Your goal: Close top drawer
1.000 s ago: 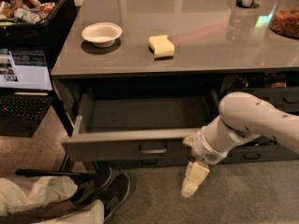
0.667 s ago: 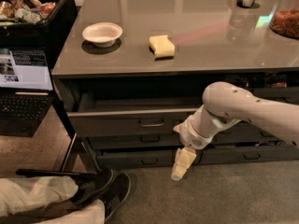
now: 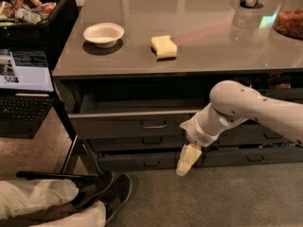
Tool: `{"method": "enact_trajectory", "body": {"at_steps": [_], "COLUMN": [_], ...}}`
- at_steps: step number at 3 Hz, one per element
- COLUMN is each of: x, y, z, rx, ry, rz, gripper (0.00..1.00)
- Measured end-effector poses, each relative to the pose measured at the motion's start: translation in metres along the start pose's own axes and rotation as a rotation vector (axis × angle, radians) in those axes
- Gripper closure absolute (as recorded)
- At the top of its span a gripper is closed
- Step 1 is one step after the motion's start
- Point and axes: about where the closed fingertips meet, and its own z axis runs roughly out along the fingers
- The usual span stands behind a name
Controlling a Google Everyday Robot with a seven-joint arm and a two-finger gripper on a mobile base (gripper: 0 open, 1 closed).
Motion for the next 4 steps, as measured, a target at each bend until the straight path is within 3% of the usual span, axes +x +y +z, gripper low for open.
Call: {"method": "enact_trajectory", "body": {"at_steps": [2,3,4], "x": [0.023,0.021,0.019], "y": [-0.078,-0.099,-0.103], "z": [-0.026,-0.041,-0.049], "rx": [0.113,0.160,0.183], "ry": [-0.020,-0.036,-0.042], "rz": [0.086,0.099,0.094], "gripper": [0.42,0.41,0.16]}}
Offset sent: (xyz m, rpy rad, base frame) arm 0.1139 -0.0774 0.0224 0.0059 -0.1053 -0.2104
